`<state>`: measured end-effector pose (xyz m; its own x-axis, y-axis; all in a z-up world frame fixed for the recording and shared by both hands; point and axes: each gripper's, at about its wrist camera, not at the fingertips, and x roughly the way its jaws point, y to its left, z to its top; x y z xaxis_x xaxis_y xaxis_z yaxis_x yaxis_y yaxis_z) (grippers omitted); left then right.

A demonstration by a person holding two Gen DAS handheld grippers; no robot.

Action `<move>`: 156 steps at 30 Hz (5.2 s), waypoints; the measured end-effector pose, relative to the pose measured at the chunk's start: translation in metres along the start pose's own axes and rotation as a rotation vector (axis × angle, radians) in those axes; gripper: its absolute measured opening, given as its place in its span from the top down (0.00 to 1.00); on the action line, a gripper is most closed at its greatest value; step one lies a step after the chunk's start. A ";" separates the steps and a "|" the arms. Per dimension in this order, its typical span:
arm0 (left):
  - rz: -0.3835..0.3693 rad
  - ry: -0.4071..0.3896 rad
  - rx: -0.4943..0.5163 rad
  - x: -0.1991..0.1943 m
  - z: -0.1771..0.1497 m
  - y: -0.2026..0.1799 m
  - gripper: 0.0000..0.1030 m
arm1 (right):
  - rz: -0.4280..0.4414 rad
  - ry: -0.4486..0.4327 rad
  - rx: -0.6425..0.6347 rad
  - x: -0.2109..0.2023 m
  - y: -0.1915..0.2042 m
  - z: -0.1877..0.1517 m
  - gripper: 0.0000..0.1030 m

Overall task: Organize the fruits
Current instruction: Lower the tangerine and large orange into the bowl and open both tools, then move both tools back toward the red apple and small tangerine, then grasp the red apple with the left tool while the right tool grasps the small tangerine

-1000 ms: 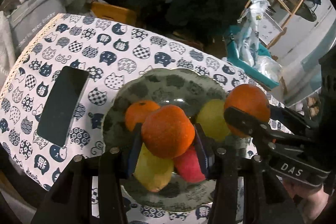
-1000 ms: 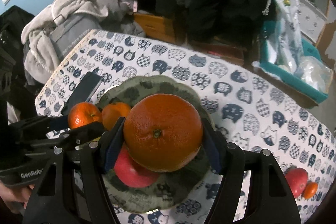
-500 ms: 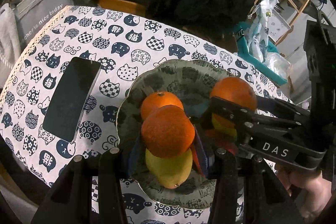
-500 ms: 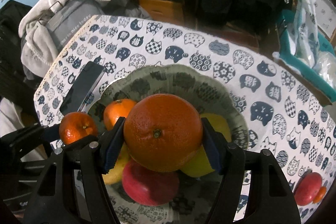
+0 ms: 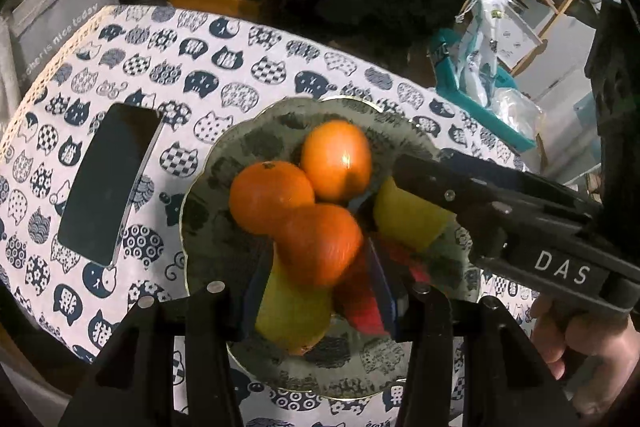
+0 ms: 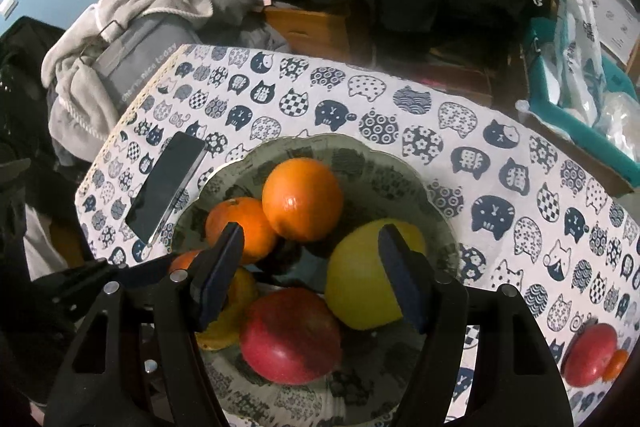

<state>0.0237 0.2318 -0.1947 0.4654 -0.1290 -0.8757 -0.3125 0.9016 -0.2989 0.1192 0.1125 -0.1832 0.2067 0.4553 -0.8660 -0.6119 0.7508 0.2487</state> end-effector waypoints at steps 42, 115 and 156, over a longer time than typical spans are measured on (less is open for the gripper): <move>-0.051 -0.194 0.198 -0.092 0.000 -0.091 0.22 | -0.170 -0.356 -0.017 -0.178 -0.012 -0.016 0.20; -0.151 0.042 0.536 -0.014 -0.055 -0.334 0.16 | -0.481 -0.316 0.399 -0.284 -0.258 -0.192 0.19; -0.116 0.244 0.507 0.172 -0.066 -0.361 0.27 | -0.362 -0.015 0.580 -0.145 -0.358 -0.199 0.19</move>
<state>0.1618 -0.1430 -0.2630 0.2495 -0.2765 -0.9281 0.1936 0.9533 -0.2319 0.1569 -0.3175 -0.2329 0.3346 0.1310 -0.9332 0.0045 0.9901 0.1406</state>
